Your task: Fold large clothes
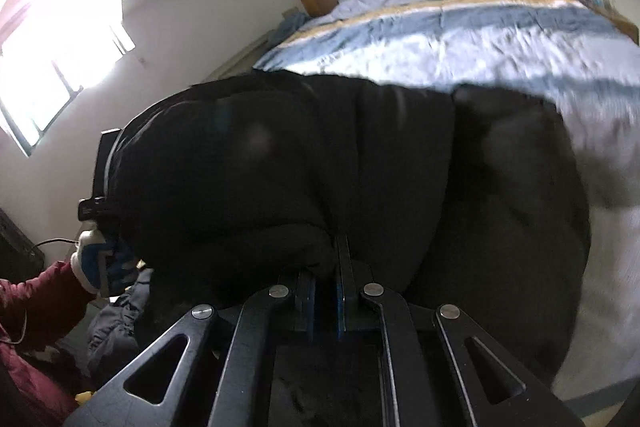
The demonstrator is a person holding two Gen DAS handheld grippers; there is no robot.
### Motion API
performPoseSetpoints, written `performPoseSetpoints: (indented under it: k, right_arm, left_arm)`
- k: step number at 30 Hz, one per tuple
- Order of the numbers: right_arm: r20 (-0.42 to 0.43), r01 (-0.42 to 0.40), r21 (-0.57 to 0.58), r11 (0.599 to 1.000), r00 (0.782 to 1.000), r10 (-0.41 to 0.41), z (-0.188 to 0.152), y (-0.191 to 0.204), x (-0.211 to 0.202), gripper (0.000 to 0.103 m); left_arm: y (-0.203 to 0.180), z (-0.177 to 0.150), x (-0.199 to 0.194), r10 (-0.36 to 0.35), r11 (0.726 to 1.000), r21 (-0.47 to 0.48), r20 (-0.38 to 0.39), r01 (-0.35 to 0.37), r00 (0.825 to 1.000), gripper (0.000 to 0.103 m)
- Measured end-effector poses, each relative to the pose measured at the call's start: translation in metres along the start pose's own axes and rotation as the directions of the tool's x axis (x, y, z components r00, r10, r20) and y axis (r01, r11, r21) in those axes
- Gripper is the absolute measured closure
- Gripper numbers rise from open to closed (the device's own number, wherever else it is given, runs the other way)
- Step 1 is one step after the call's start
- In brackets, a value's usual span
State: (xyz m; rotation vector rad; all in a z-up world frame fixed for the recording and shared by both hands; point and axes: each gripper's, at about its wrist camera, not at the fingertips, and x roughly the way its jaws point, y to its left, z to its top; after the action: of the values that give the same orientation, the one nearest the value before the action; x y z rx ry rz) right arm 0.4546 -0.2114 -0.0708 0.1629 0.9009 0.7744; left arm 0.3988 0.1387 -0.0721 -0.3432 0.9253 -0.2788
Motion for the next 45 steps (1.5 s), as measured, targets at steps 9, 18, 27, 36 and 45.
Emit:
performPoseSetpoints:
  k: [9,18,27,36,45]
  right_arm:
    - [0.002,0.088,0.018,0.996,0.996,-0.088,-0.008,-0.006,0.024,0.094]
    - [-0.009,0.174,-0.056,0.983,0.985,-0.175,-0.002,0.016,-0.004,0.042]
    - [0.113,0.027,-0.075,0.997,0.993,-0.019,0.018,0.045,-0.067,0.038]
    - [0.154,0.057,-0.077,0.995,0.987,-0.045,0.084,0.054,-0.019,0.038]
    - [0.072,0.071,-0.100,0.992,0.995,-0.064,0.091,0.042,0.035,0.038]
  left_arm:
    - [-0.001,-0.006,0.027,0.082,0.997,0.018,-0.038,-0.082,0.996,0.096]
    - [-0.012,0.005,0.020,0.126,0.991,0.036,-0.027,-0.125,0.992,0.095]
    - [-0.016,0.008,0.020,0.136,0.990,0.043,-0.013,-0.136,0.991,0.095]
    - [-0.013,0.004,-0.006,0.107,0.993,0.056,-0.005,-0.107,0.994,0.088]
    - [-0.007,0.025,-0.066,0.037,0.999,0.017,0.110,-0.039,0.993,0.084]
